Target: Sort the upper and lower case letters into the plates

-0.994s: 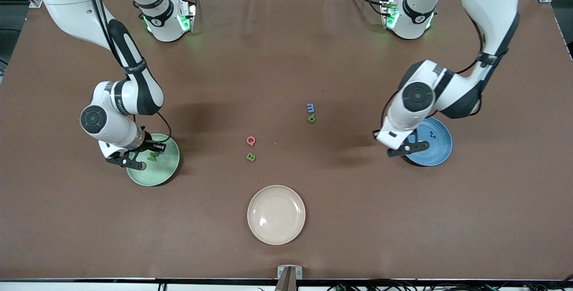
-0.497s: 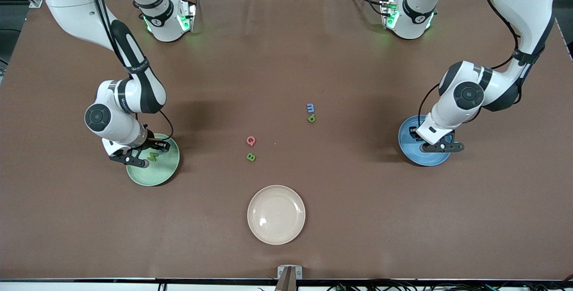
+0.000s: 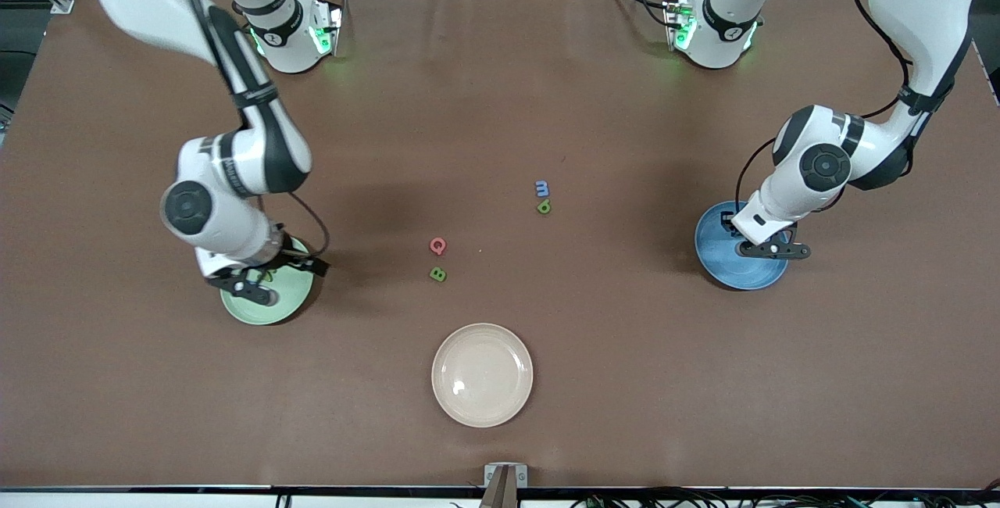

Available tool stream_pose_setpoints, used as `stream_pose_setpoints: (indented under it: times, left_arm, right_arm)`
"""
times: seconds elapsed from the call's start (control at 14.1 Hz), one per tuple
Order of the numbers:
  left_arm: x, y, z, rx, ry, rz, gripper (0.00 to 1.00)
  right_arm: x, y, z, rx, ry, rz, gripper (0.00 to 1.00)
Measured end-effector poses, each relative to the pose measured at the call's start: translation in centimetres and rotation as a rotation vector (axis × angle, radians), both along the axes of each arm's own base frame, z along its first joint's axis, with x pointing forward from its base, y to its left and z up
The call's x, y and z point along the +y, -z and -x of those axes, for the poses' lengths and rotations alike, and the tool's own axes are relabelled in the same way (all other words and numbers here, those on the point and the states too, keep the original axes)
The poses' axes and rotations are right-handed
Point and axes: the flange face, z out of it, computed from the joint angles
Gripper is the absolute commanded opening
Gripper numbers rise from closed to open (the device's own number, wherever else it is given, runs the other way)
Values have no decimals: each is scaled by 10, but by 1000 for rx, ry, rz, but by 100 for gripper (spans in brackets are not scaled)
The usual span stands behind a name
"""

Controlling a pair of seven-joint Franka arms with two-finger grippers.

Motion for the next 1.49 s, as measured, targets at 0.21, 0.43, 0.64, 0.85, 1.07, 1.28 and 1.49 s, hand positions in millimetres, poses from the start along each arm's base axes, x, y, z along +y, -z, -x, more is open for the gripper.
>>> stream_pose_setpoints:
  times: [0.21,0.43,0.64,0.85,1.07,1.28,1.49]
  left_arm:
    - [0,6,3,13,-2,6,17]
    - [0,8,4,19,-2,8,18]
    - [0,9,5,19,-2,8,21]
    - [0,9,5,20,-1,9,28]
    - [0,9,5,18,-1,10,99]
    - [-3,2,-1,-5,6,13,100]
    - [-36,-24,-9,-38,27,12,100]
  right_arm:
    - [93,-7,15,-25,41,-10,100]
    - [138,14,19,-28,38,-5,100]
    - [170,48,25,-62,50,-14,99]
    - [185,76,30,-70,40,-11,94]
    - [193,84,23,-78,61,-13,89]
    - [200,94,17,-80,90,-12,78]
    - [200,103,16,-76,97,-6,66]
